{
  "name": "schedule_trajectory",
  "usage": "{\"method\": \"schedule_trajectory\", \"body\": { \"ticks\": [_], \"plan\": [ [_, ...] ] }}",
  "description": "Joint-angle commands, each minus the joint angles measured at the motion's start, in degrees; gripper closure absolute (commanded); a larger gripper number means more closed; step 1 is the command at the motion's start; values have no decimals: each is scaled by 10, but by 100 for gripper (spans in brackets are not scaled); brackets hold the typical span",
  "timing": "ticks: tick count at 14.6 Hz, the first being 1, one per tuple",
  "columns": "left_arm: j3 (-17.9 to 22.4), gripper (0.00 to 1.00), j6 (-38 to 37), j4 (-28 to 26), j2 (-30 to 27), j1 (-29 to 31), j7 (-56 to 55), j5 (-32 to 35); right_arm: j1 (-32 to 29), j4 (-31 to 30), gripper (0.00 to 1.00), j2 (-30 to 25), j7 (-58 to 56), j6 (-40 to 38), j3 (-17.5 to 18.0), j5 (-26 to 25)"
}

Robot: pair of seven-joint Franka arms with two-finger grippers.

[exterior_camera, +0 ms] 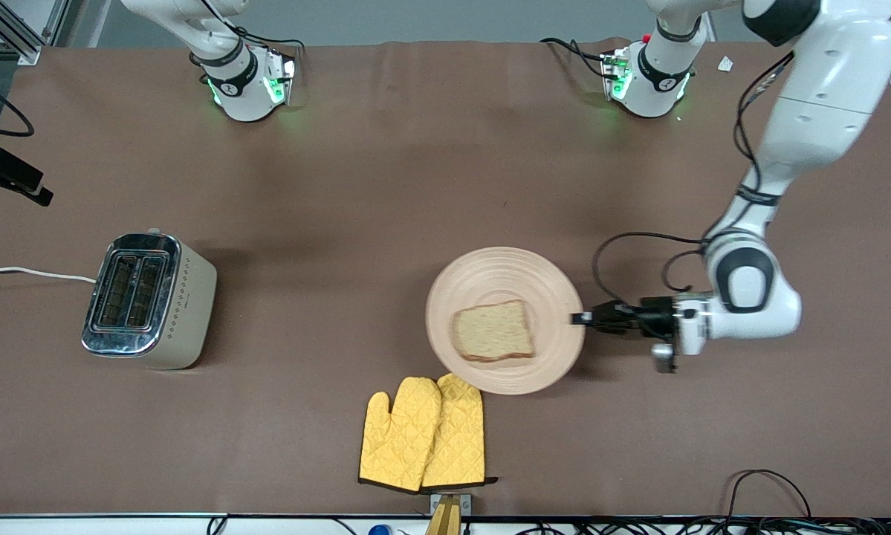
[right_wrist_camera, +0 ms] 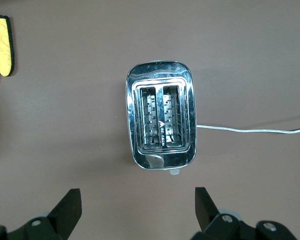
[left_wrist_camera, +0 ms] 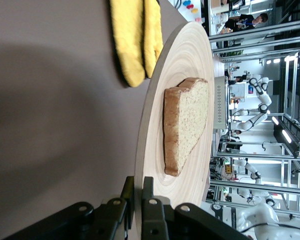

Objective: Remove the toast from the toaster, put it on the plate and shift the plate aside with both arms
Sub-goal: 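Push the plate with the left gripper away from the toaster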

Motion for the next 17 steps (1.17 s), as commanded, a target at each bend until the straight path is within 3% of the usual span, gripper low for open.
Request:
{"method": "schedule_trajectory", "body": {
  "ticks": [1,8,13,15,17],
  "plan": [
    [-9,100,-65,22,-4,85,-1,63,-6,-10,0,-8,0,6,9,-9],
    [-3,100,-72,31,2,205,0,167,-6,-10,0,-8,1,6,9,-9],
    [-2,99,-72,28,26,239,-14,208,-6,-10,0,-8,0,4,9,-9],
    [1,96,-72,29,33,237,-38,211,-6,-10,0,-8,0,5,9,-9],
    [1,82,-72,31,36,234,-71,218,-6,-10,0,-8,0,5,9,-9]
  ]
}}
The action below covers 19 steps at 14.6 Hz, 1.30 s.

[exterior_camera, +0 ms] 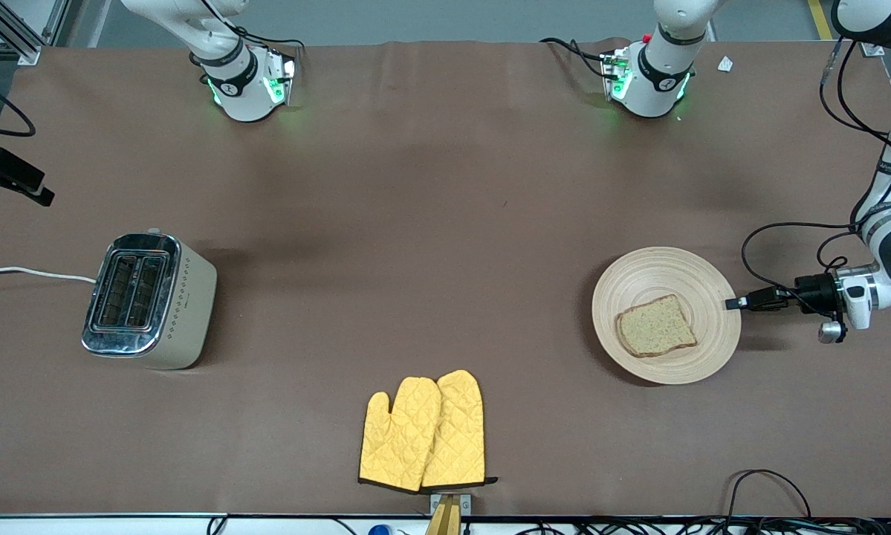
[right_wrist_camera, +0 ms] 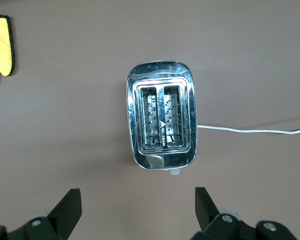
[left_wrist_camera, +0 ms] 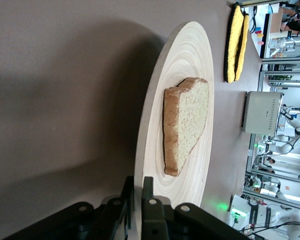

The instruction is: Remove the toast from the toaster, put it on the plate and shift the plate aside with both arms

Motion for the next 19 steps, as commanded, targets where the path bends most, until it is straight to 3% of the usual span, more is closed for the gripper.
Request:
{"method": "schedule_trajectory", "body": {
  "ticks": [1,3,4,5,6,9,15,19],
  "plan": [
    [-5,77,-16,10,0,-2,-41,23,-6,-10,0,-8,0,6,7,-9],
    [-5,64,-12,12,5,-2,-42,32,-6,-10,0,-8,0,6,7,-9],
    [-5,49,-12,16,6,-2,-43,32,-6,-10,0,-8,0,5,7,-9],
    [-5,13,-12,22,5,-2,-46,33,-6,-10,0,-8,0,6,7,-9],
    [-5,0,-12,28,2,-2,-53,34,-6,-10,0,-8,0,6,7,-9],
    [-14,0,-16,79,-9,-13,-125,100,-6,-9,0,-8,0,7,7,-9],
    [-108,0,-54,170,-41,-18,-221,241,-8,-10,0,-8,0,6,7,-9],
    [-162,0,-73,172,-119,-44,-357,308,-8,-11,0,-8,0,7,7,-9]
  ]
}}
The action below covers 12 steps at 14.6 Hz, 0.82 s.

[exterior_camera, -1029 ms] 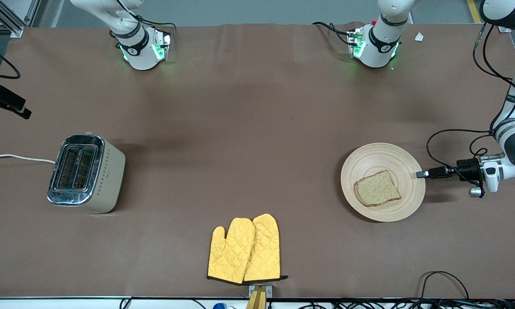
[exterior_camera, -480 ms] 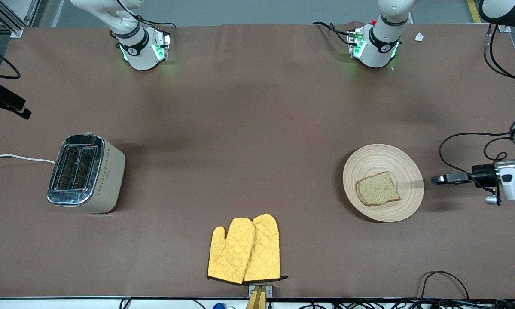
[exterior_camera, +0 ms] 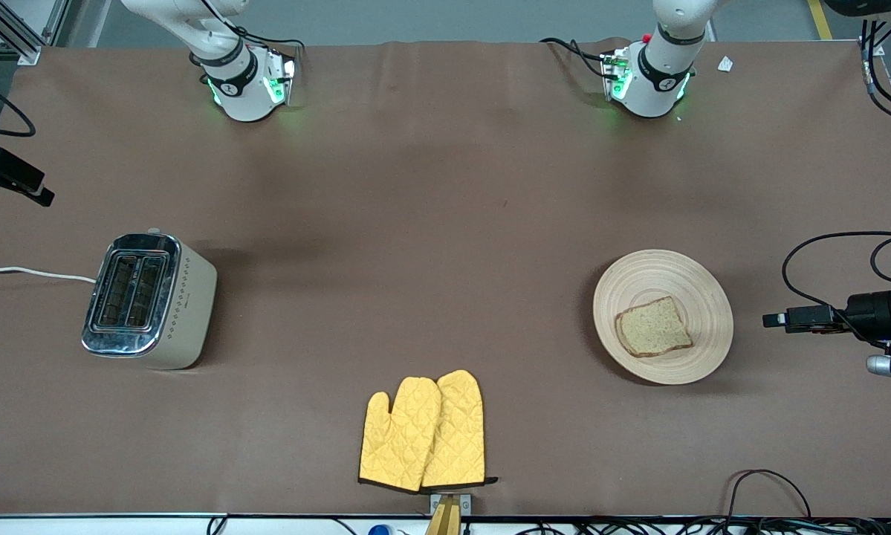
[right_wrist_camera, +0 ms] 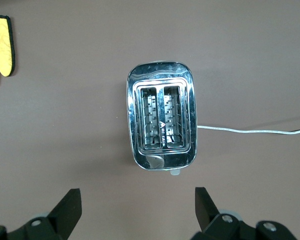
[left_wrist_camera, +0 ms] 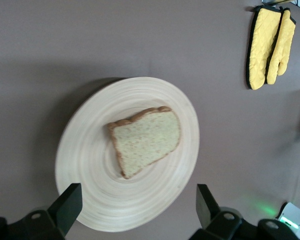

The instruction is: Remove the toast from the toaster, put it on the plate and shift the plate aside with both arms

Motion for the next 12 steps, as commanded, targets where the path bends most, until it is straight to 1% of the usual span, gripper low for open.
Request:
{"method": "schedule_trajectory", "body": {
  "ticks": [1,3,6,7,8,9,10,12],
  "plan": [
    [-13,0,-24,-5,-70,-34,-78,58,-7,-10,0,-8,0,5,7,-9],
    [-13,0,-53,-5,-102,-58,-102,88,-8,-10,0,-8,0,6,7,-9],
    [-13,0,-87,-7,-155,-99,-111,115,-7,-10,0,-8,0,6,7,-9],
    [-9,0,-89,-8,-171,-121,-114,130,-7,-10,0,-8,0,5,7,-9],
    [0,0,-93,-10,-192,-156,-114,157,-7,-10,0,-8,0,5,7,-9],
    [28,0,-101,-17,-213,-191,-114,183,-7,-10,0,-8,0,6,7,-9],
    [64,0,-104,-19,-232,-228,-112,189,-8,-10,0,-8,0,6,7,-9],
    [157,0,-103,-37,-271,-301,-105,187,-7,-10,0,-8,0,5,7,-9]
  ]
}}
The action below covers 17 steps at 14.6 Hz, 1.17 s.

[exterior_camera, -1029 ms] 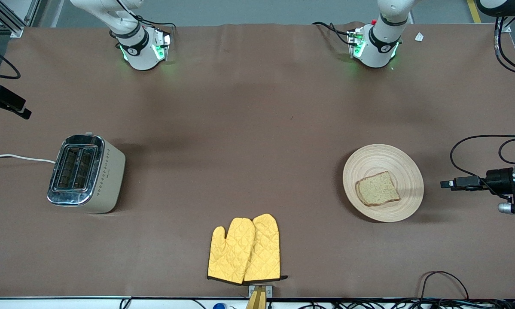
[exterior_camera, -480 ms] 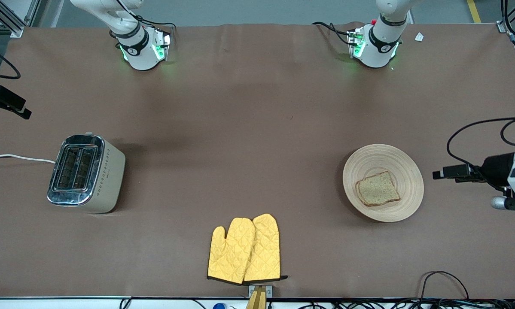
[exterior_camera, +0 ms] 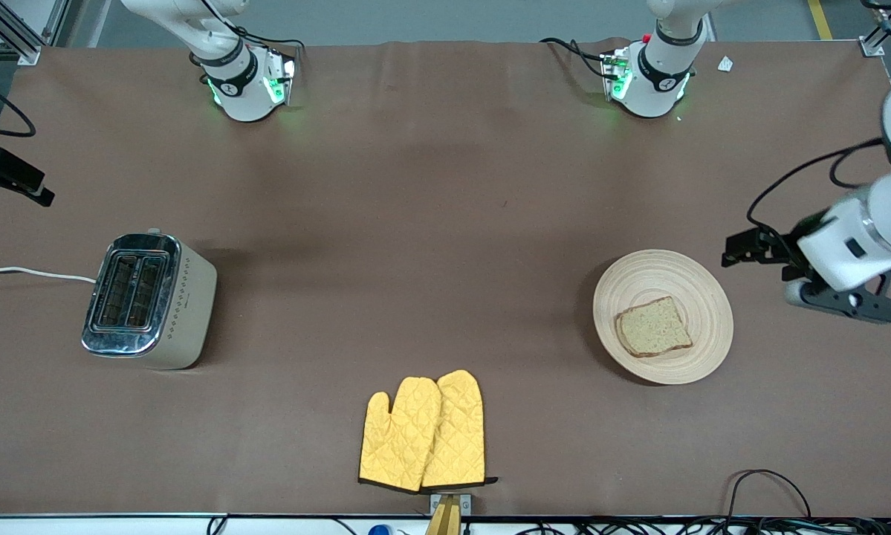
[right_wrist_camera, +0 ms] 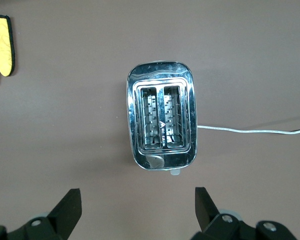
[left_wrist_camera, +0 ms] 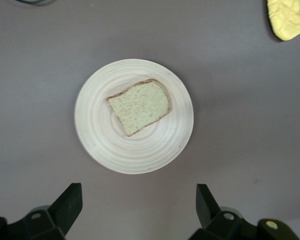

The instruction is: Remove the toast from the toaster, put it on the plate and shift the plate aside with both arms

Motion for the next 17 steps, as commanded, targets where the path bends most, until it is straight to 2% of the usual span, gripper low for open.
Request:
{"method": "schedule_trajectory", "body": {
  "ticks": [1,2,5,8,11,17],
  "plan": [
    [107,0,0,-42,-72,-76,9,7,-7,-10,0,-8,0,5,7,-9],
    [123,0,-1,-48,-91,-90,7,4,-8,-10,0,-8,0,5,7,-9],
    [170,0,-1,-123,-165,-126,4,0,-7,-10,0,-8,0,5,7,-9],
    [173,0,-3,-179,-215,-127,-20,-15,-7,-10,0,-8,0,5,7,-9],
    [156,0,-45,-172,-220,-128,-55,-16,-8,-9,0,-8,-3,-4,7,-9],
    [154,0,-53,-173,-237,-122,-46,-18,-6,-10,0,-8,-5,-9,7,-9]
  ]
}}
